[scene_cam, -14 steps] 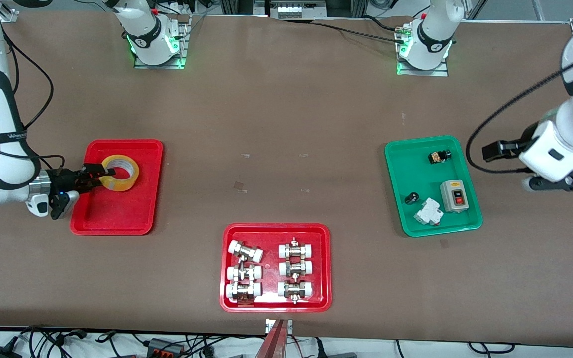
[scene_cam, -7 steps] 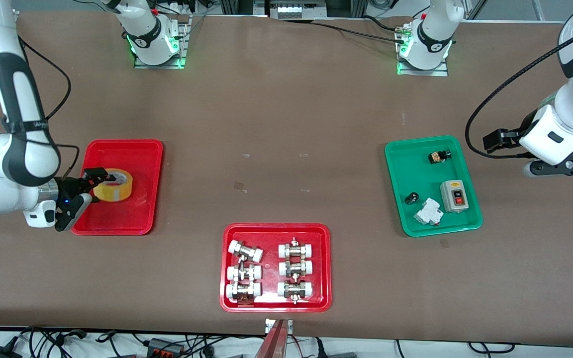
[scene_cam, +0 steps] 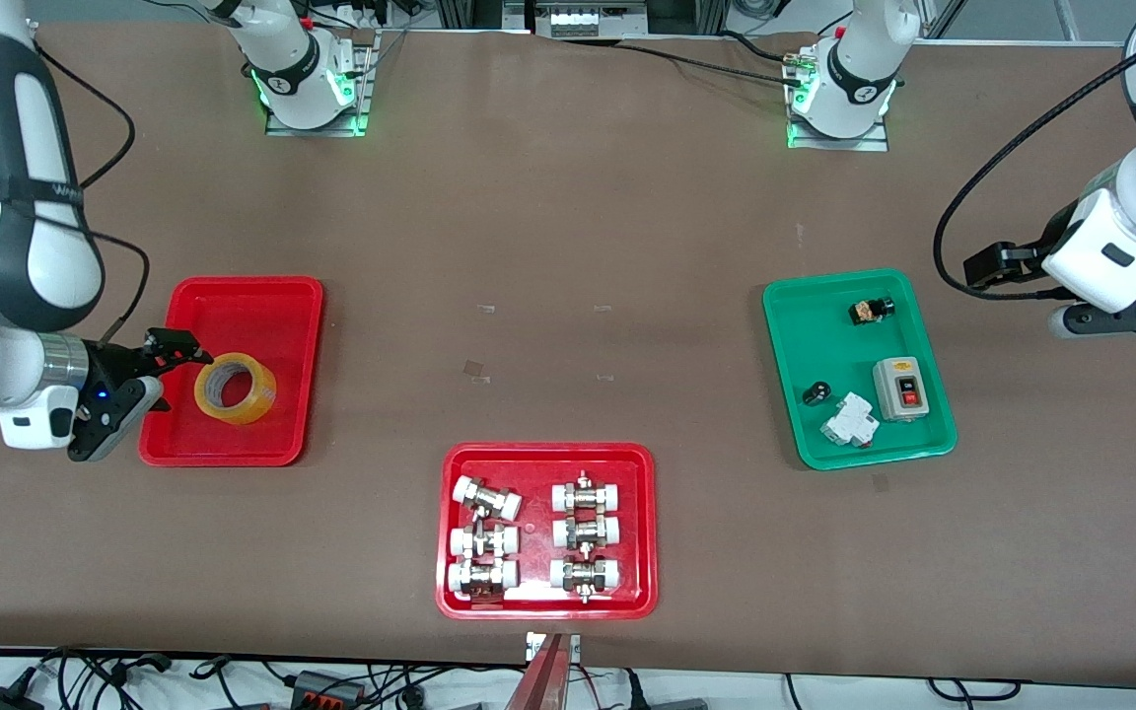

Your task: Left arm passes tape to right arm into tray

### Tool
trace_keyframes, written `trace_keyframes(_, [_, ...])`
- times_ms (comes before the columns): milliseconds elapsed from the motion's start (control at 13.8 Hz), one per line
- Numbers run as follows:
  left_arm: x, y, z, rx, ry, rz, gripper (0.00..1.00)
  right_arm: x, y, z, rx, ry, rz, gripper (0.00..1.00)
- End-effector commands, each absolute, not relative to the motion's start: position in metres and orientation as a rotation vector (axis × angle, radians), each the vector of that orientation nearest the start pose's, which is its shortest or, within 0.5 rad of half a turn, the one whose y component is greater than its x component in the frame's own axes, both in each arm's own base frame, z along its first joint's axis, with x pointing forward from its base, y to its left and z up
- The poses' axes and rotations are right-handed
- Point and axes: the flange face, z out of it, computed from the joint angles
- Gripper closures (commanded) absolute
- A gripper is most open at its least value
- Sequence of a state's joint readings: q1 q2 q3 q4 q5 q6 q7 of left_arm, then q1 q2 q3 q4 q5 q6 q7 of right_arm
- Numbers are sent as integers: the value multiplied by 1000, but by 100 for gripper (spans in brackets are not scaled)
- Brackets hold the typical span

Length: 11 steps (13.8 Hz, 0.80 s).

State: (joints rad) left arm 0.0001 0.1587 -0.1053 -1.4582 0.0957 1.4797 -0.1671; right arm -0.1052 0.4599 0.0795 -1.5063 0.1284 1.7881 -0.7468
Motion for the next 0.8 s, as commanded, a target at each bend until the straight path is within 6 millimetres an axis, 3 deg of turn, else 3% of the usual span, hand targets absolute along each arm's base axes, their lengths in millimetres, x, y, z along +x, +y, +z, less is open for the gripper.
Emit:
trace_keyframes(0, [582,-39,592,-3072,-112,180,0,644,29,458,-2938,-774,191,0])
trace_keyframes(145, [583,-35,592,-3077,-119,172,0,626,52,498,-3055,-623,203,0])
trace_keyframes(361, [584,-33,591,-3076,-117,174,0,603,50,556,-3162,-87,128,0])
trace_keyframes(506, [584,-34,591,-3078,-110,172,0,580,53,594,-3156,-18,63,0])
trace_keyframes(723, [585,-33,591,-3077,-112,172,0,551,49,606,-3144,70,0,0])
